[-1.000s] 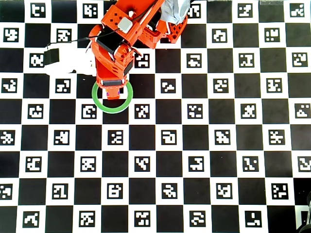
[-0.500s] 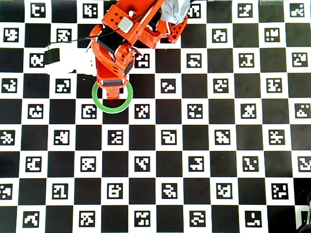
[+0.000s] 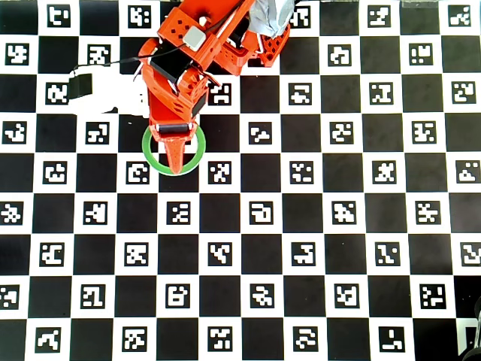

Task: Grab the red cube then put it in the green circle then put the blue cube on top and finally the orange cube on top

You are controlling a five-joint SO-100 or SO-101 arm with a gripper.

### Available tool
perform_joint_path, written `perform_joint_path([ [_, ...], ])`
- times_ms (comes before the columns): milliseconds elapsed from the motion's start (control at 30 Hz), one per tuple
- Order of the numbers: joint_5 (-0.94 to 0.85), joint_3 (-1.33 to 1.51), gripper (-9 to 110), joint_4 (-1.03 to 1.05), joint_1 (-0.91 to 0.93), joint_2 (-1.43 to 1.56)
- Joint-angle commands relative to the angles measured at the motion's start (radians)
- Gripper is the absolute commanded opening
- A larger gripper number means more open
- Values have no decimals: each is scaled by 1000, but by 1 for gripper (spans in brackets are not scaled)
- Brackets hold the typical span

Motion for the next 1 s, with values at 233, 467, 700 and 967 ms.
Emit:
perform_joint_path([
  [233,-3,-41,49,69,8,83],
  [467,-9,-72,50,121,8,132],
  [700,-23,-106,50,192,6,212],
  [967,-29,-132,49,225,-17,324],
])
